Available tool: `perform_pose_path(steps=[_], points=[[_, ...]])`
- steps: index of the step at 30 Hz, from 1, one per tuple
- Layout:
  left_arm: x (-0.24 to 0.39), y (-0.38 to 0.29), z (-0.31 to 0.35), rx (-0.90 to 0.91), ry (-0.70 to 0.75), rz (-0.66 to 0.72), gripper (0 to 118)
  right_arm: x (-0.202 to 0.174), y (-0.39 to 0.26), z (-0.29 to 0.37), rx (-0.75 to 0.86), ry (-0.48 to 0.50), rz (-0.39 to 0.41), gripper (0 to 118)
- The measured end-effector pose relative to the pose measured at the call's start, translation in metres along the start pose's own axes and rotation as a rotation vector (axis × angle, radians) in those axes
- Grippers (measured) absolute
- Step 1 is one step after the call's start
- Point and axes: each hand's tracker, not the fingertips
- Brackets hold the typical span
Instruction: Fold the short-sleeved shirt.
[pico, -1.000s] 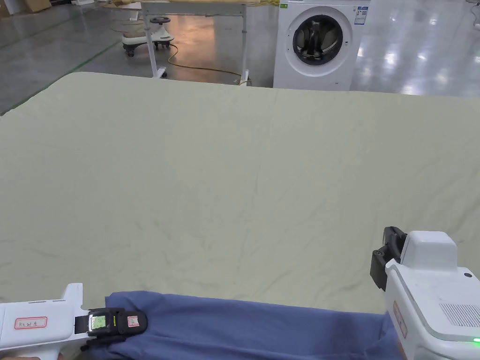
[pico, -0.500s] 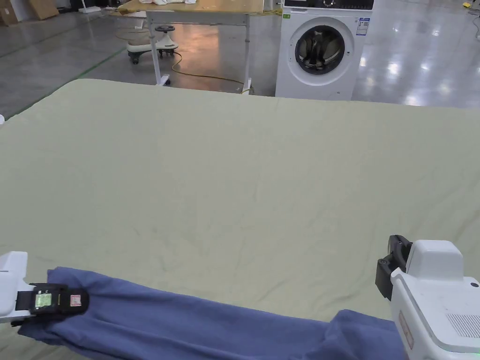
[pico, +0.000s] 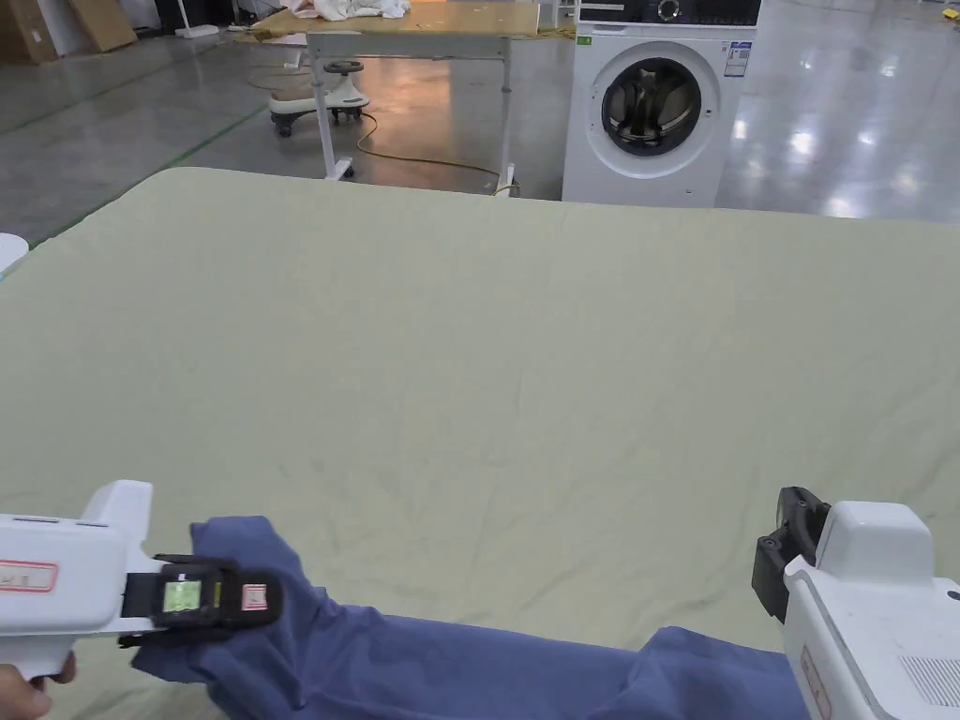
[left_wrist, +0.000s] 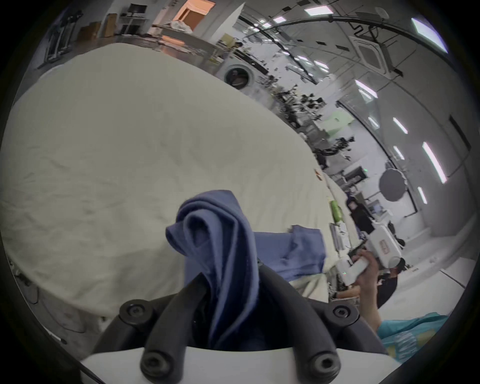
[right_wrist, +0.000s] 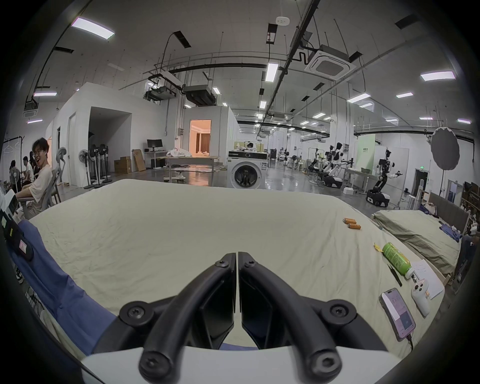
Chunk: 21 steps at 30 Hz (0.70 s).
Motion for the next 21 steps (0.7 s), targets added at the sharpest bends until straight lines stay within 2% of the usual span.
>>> perform_pose_path(steps=[6,13,18,21], points=[[0.046,-0.011,-0.068,-0.061,-0.060,-0.004,4,0.005,-0.007,0.004,-0.014,-0.010,-0.004,1],[0.070,-0.034,-0.165,-0.229,0.133,-0.067,4,0.012,-0.015,0.005,-0.044,-0.023,-0.014,1],[0.085,-0.051,-0.199,-0.285,0.241,-0.092,5,0.016,-0.017,0.006,-0.048,-0.037,-0.013,1],[0.087,-0.053,-0.205,-0.271,0.256,-0.084,15,0.017,-0.017,0.006,-0.051,-0.040,-0.015,1]])
